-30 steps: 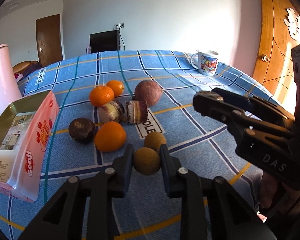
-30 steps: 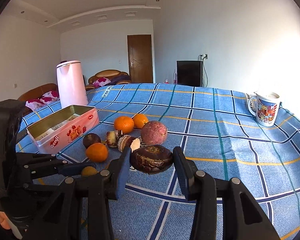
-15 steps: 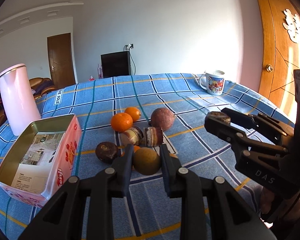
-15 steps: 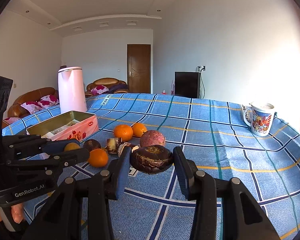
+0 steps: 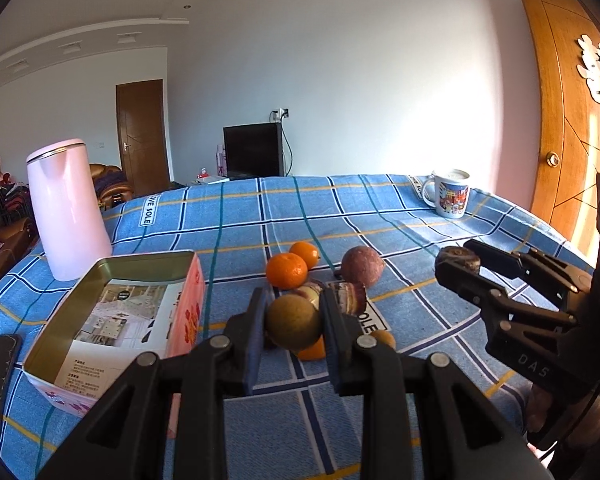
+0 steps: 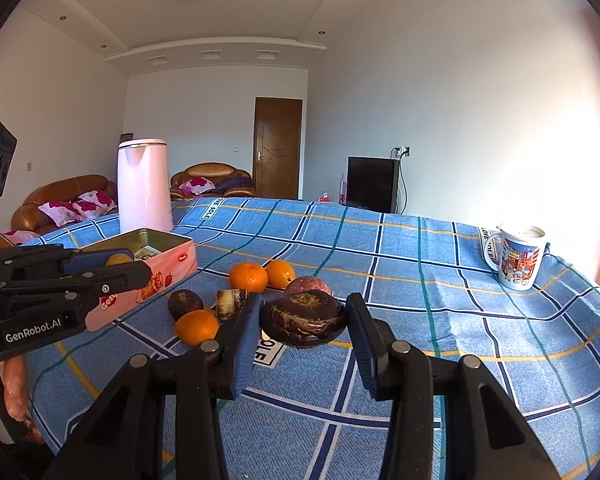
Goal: Organize fruits
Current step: 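Carry the dark brown fruit in the right tool while the left tool carries the yellow fruit over the tin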
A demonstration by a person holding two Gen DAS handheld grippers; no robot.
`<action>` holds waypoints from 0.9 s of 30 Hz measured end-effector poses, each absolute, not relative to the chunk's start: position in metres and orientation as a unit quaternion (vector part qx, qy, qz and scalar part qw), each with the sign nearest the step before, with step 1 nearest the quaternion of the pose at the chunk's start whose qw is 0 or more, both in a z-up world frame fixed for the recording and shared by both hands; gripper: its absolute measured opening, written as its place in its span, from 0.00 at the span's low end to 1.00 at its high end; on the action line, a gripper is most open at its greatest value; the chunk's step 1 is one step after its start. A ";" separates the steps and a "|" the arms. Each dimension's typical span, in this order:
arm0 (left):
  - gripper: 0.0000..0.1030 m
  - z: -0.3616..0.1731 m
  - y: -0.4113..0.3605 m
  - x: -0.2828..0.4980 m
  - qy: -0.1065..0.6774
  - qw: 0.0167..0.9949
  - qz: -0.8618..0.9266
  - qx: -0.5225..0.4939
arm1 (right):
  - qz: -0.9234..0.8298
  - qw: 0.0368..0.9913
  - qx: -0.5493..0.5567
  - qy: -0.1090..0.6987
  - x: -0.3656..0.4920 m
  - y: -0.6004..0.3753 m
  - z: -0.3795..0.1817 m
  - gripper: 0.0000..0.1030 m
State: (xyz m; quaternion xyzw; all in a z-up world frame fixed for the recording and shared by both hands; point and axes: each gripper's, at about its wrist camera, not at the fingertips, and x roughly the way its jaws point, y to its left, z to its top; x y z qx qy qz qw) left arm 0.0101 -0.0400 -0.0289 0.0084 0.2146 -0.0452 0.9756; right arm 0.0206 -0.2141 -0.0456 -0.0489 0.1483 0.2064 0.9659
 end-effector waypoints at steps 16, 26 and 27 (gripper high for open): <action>0.27 -0.025 0.038 0.016 0.208 0.978 0.010 -0.023 | 0.292 0.940 -0.081 0.156 0.035 -0.138 -0.013 0.43; 0.27 -0.027 0.080 0.028 0.217 0.975 0.043 -0.032 | 0.337 0.920 -0.100 0.172 0.054 -0.071 0.002 0.43; 0.27 -0.028 0.085 0.030 0.220 0.974 0.044 -0.036 | 0.339 0.919 -0.102 0.175 0.057 -0.064 0.002 0.43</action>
